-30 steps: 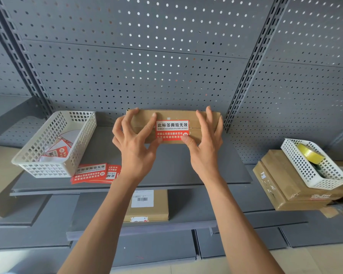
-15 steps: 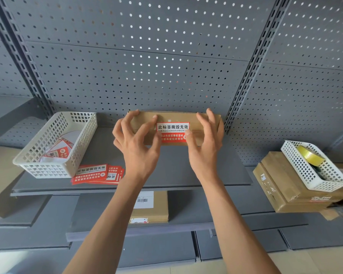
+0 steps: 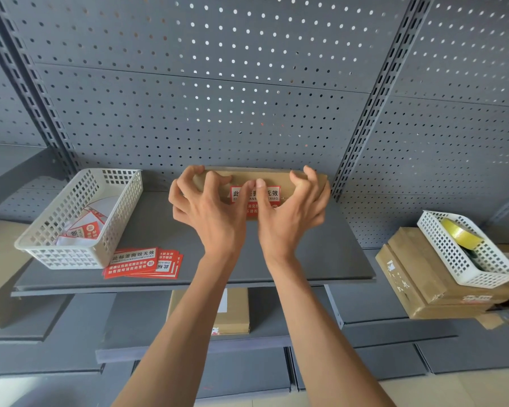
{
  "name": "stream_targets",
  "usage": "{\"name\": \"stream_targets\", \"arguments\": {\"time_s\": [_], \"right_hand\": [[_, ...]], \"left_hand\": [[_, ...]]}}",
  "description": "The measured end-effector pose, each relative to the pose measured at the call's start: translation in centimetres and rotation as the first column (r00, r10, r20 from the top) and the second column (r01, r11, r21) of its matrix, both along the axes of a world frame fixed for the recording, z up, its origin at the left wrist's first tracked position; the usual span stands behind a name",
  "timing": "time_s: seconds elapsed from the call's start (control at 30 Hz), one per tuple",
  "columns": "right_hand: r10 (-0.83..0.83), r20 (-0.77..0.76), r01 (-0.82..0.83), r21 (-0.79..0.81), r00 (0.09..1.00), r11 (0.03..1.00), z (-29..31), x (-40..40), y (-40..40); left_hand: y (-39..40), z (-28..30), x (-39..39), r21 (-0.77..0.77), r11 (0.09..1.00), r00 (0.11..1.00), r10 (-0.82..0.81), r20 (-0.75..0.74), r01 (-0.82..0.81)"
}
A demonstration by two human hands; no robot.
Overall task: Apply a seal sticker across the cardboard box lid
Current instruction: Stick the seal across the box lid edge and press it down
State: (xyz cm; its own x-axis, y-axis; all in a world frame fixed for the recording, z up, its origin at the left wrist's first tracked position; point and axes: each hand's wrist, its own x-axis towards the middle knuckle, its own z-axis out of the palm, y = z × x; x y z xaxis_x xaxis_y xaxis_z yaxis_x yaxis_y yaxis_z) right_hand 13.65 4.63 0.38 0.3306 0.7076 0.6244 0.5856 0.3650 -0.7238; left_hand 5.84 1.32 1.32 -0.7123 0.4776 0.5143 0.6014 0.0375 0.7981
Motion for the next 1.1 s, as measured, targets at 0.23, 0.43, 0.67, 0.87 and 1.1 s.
{"name": "stream_targets", "arguments": {"time_s": [0.23,0.43,0.67,0.87,1.1], "right_hand": [[0.028,-0.018,-0.028,0.015,0.999,1.0,-0.3,1.0,0.4],[0.072,-0.119,-0.069,0.029,0.99,0.997,0.3,1.5,0.5],[0.162,-0.115,-0.161,0.023,0.98,0.987,0.8,2.6,0.3],[0.273,-0.027,-0.274,-0.035,0.962,0.961,0.0,3.6,0.2],[0.407,0.053,-0.402,-0.085,0.912,0.912,-0.5,5.3,0.3]], "left_hand": [[-0.3,-0.2,-0.3,0.034,0.999,0.999,-0.037,-0.007,0.038],[-0.5,-0.5,-0.5,0.085,0.995,0.998,-0.058,0.005,0.058],[-0.7,-0.8,-0.7,0.093,0.993,0.997,-0.074,-0.007,0.075],[-1.5,-1.5,-1.4,0.057,0.986,0.985,-0.15,-0.09,0.156],[-2.2,-2.3,-2.6,-0.012,0.98,0.956,-0.197,-0.216,0.199]]}}
